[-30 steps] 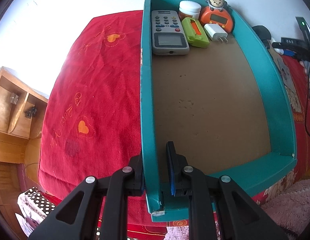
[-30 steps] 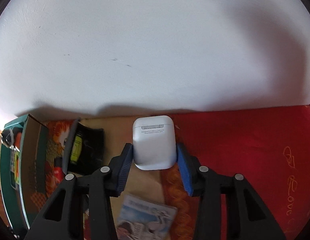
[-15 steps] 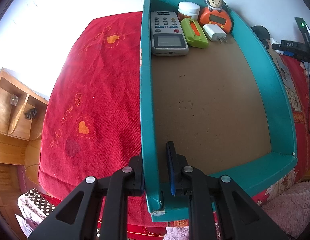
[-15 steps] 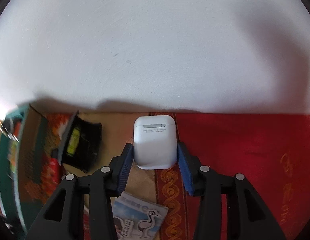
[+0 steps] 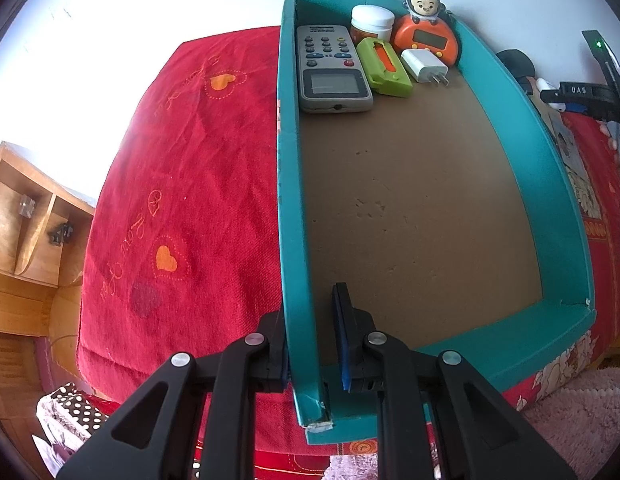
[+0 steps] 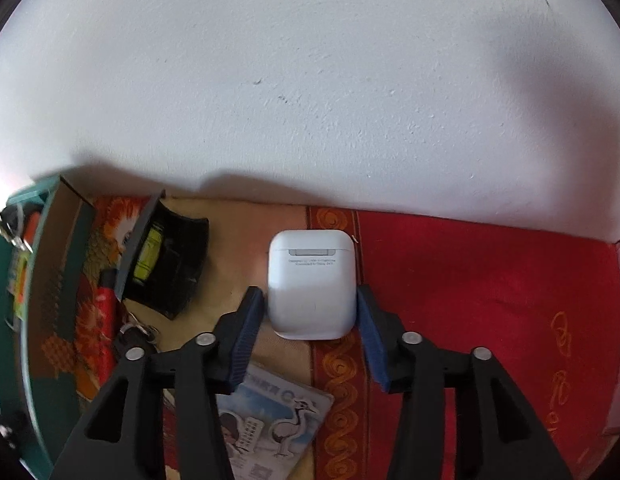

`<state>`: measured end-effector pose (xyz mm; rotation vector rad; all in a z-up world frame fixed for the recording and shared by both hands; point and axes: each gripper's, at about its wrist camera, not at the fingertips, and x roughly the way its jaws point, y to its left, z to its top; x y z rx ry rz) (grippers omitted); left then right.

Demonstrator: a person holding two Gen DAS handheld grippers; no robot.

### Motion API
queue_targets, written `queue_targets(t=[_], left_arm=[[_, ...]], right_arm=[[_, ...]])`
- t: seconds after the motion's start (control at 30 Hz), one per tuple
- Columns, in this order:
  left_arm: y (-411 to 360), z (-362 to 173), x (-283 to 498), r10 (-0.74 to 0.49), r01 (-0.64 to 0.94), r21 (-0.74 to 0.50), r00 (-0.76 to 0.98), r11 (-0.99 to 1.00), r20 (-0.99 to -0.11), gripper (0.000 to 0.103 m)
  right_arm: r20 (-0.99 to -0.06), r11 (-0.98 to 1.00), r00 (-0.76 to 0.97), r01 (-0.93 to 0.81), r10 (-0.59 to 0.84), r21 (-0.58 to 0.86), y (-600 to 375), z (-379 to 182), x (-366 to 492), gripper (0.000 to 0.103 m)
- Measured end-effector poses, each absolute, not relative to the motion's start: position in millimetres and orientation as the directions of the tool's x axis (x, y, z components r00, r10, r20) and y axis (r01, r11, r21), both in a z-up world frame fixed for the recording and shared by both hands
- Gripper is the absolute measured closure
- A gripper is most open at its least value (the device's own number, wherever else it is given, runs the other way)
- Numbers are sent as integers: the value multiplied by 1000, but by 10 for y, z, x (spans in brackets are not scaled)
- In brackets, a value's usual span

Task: Organize objects
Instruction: 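Lift the earbud case with the right gripper toward the tray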

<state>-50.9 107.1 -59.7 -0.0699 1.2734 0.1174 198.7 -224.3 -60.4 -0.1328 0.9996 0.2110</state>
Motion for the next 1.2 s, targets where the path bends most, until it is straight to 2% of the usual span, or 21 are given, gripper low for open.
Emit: queue_targets(t=[0.13, 0.2, 0.23, 0.6, 0.97, 1.2], left_arm=[[1066, -590, -510, 49, -122, 15, 286, 992, -957, 89], [1065, -591, -501, 50, -121, 16, 285, 993, -957, 89], [1065, -590, -500, 50, -120, 16, 284, 993, -957, 89], [1055, -600, -453, 46, -112, 15, 276, 994, -960, 89], [1065, -609, -395, 35, -94, 10, 266, 996, -963, 89], [1092, -620, -389, 24, -86, 1, 270, 996, -962, 89]], right_arm=[[-840, 979, 532, -205, 106, -6, -2236, -595, 2034, 50], [-836, 980, 545, -194, 70, -44, -2183, -619, 2036, 58], [-833, 979, 550, -194, 62, -55, -2157, -670, 2038, 58], [-830, 983, 537, -169, 152, 71, -2436, -583, 1778, 59], [-774, 937, 560, -329, 294, 118, -2025, -213, 1069, 59], [-784, 863, 487, -489, 386, 122, -1024, -119, 753, 59]])
